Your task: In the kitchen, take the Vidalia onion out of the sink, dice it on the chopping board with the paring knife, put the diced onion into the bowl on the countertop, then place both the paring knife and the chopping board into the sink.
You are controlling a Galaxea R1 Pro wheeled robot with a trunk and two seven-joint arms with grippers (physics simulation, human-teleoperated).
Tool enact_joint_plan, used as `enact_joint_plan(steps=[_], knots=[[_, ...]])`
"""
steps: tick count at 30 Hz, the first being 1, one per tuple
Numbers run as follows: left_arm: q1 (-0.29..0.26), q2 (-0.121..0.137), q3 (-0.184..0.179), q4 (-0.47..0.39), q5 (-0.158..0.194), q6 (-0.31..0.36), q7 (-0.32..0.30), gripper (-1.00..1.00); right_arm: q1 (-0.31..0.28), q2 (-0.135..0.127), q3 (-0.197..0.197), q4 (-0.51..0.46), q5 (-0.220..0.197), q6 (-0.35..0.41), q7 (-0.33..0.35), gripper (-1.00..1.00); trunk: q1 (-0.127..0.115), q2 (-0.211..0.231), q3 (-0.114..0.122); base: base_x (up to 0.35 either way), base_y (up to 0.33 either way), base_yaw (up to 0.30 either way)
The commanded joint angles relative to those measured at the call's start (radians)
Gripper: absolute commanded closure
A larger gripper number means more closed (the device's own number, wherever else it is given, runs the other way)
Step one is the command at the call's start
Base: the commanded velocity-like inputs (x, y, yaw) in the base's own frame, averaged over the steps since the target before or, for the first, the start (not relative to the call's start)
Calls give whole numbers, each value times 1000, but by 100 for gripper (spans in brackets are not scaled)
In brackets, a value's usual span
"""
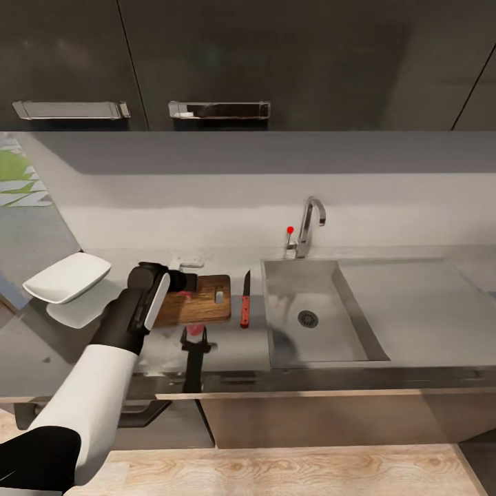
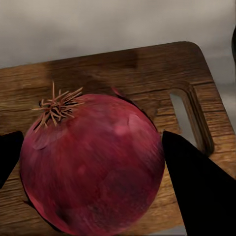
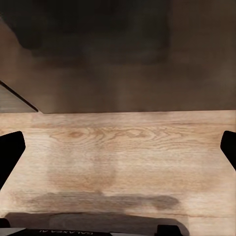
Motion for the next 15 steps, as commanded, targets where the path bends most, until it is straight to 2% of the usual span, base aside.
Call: enact_joint_plan(steps=[1,15], knots=[[-1,0,0,5,1,4,-1,100,-1,0,-6,1,10,-3,-5,-100,0,-1,-1,0,0,0],[-1,1,0,39,0,1,-1,100,-1,0,-6,1,10,-2,-5,-100,0,-1,-1,0,0,0]])
